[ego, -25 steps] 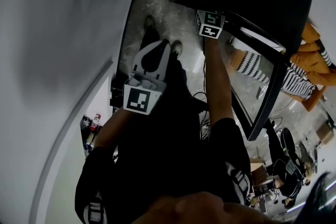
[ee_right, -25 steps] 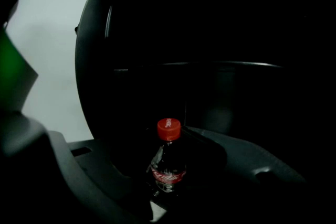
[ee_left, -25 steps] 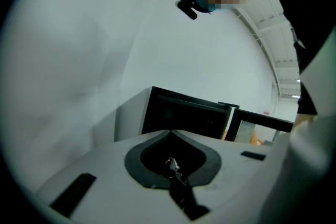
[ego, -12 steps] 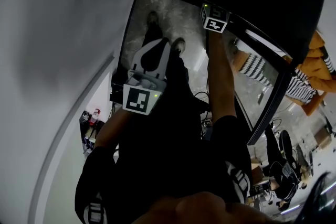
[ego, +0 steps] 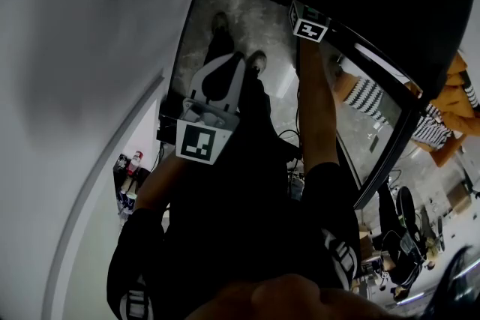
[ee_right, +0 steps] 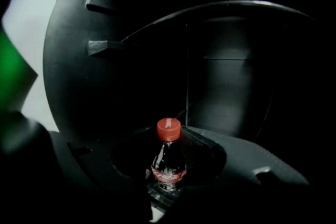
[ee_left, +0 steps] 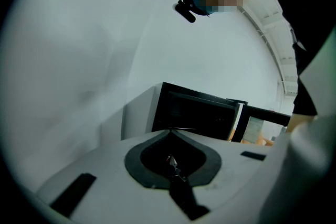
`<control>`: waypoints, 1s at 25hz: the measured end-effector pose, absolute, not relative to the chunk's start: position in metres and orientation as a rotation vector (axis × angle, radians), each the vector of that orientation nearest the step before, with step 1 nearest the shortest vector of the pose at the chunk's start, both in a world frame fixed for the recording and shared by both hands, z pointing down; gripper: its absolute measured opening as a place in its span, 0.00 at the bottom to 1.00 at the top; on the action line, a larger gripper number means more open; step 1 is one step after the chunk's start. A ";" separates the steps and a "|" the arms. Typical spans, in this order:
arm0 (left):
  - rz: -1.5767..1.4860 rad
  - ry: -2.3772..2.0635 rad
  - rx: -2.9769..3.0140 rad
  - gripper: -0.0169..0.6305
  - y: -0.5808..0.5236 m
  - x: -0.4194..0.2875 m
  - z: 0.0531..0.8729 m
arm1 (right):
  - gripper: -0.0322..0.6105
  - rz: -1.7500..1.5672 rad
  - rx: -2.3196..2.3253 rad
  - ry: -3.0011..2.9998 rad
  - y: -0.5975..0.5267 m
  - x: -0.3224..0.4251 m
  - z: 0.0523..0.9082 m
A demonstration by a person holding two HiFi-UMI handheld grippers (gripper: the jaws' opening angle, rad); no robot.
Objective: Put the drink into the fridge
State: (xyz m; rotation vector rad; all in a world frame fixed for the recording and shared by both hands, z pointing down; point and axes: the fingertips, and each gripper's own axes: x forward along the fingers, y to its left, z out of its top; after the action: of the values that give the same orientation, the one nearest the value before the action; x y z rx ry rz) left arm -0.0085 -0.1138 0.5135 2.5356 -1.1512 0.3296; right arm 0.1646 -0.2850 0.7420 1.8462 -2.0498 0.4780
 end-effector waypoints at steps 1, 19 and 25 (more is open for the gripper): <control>0.332 -1.151 2.536 0.03 -0.114 -0.008 0.514 | 0.24 0.475 1.854 -2.051 -0.286 0.165 0.739; 0.325 -1.139 2.545 0.03 -0.115 -0.002 0.514 | 0.25 0.482 1.831 -2.037 -0.277 0.167 0.757; 0.326 -1.131 2.548 0.03 -0.112 -0.002 0.513 | 0.25 0.481 1.814 -2.028 -0.274 0.165 0.758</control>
State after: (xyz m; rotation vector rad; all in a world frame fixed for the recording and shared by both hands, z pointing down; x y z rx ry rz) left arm -0.0015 -0.1121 0.5133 2.5480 -1.1307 0.3263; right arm 0.1647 -0.2736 0.7578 1.8143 -2.0277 0.4812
